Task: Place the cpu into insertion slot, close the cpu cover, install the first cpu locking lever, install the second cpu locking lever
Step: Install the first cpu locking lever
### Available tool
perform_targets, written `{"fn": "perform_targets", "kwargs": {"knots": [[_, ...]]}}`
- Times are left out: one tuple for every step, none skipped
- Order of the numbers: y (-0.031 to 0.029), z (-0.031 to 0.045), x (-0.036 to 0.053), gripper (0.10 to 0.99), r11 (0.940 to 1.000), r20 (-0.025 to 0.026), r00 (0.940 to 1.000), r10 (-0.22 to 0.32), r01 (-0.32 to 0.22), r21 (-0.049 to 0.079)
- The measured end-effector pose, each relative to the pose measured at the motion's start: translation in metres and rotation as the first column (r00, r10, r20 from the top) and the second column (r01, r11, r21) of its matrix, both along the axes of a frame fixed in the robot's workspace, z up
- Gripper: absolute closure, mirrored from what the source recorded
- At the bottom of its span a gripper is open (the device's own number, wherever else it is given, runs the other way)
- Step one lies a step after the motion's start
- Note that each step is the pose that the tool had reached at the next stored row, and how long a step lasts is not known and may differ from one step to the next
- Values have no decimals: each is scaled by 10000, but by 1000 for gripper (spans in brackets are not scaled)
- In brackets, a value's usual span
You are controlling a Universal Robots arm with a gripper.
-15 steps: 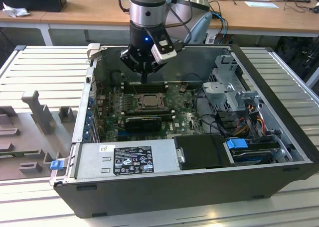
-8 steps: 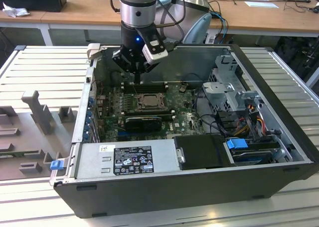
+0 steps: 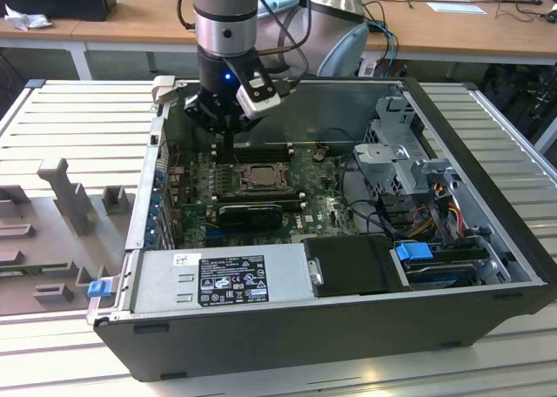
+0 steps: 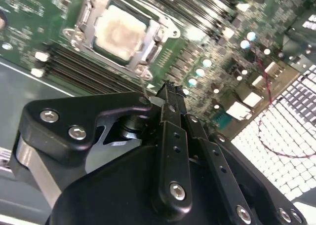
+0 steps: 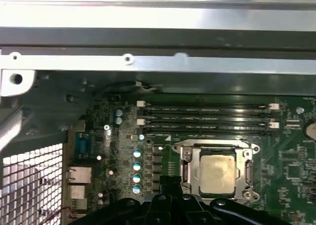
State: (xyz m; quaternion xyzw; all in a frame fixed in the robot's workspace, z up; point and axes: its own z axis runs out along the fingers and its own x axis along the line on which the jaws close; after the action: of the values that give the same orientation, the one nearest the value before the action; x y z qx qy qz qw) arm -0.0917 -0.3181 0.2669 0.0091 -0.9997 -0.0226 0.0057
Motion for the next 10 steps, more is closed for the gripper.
{"fn": "perform_targets", "kwargs": {"knots": [[2,-10,-66,980,10000,14,10000,-1,1,3],[8,-15,-88,980,10000,19,10000,-2,2,5],[19,-18,-101,980,10000,20,10000,-1,1,5],[32,-21,-112,980,10000,19,10000,0,-1,4],[52,-25,-119,980,10000,19,10000,1,-1,4],[73,-30,-126,980,10000,19,10000,-1,1,4],[96,-36,-130,980,10000,20,10000,0,0,5],[118,-42,-131,980,10000,19,10000,4,-4,4],[141,-49,-132,980,10000,18,10000,6,-6,5],[185,-65,-133,980,10000,20,10000,16,-16,5]]}}
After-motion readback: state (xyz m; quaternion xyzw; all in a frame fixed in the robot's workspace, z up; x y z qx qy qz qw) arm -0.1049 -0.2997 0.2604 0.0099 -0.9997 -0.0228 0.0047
